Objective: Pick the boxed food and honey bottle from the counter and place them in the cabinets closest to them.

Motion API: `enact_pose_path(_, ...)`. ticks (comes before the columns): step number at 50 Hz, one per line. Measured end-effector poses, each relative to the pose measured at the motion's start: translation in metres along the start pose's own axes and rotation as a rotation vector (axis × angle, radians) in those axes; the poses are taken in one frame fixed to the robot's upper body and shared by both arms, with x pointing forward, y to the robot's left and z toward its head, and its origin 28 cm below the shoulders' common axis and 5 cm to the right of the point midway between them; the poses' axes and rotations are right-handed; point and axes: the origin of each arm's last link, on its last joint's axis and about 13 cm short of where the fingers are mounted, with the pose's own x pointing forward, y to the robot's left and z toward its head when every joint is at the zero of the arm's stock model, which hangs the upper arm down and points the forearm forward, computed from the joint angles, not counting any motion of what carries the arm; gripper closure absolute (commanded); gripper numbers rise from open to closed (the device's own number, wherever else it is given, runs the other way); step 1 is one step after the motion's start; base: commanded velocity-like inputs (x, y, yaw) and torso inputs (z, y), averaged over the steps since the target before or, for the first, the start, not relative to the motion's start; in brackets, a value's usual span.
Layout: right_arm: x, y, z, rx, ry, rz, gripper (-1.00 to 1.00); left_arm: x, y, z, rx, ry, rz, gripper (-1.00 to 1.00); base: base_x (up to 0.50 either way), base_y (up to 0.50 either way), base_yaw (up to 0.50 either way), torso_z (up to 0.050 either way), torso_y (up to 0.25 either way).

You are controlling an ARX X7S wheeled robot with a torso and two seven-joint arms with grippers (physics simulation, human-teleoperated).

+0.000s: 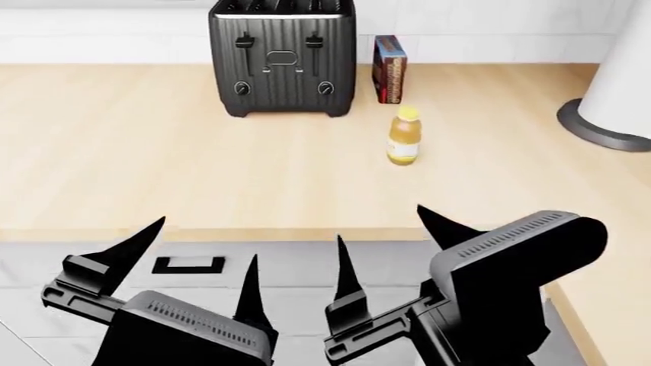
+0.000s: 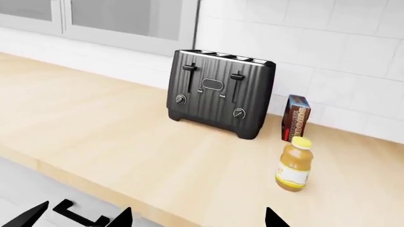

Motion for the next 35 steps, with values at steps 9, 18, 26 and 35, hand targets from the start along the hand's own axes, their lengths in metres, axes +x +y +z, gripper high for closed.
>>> enact_pose_path(9,0.0004,0.0004,0.0003,-0.004,0.002,0.003,-1.00,0.0004,0.0002,0.0003,0.000,-0.001,0.000,-1.00,0.50,0.00,0.00,0.000,0.000)
enact_pose_path(18,0.0005,0.0009,0.0011,-0.009,0.001,0.004,-1.00,0.0005,0.0005,0.0005,0.000,-0.002,0.000,-1.00,0.50,0.00,0.00,0.000,0.000)
enact_pose_path(26,0.0002,0.0013,0.0017,-0.011,-0.002,0.003,-1.00,0.0003,0.0005,0.0002,-0.002,-0.002,0.001,-1.00,0.50,0.00,0.00,0.000,0.001)
enact_pose_path(35,-0.0001,0.0016,0.0025,-0.014,-0.009,0.000,-1.00,0.0001,0.0007,-0.0002,-0.003,-0.003,0.002,-1.00,0.08,0.00,0.00,0.000,0.001)
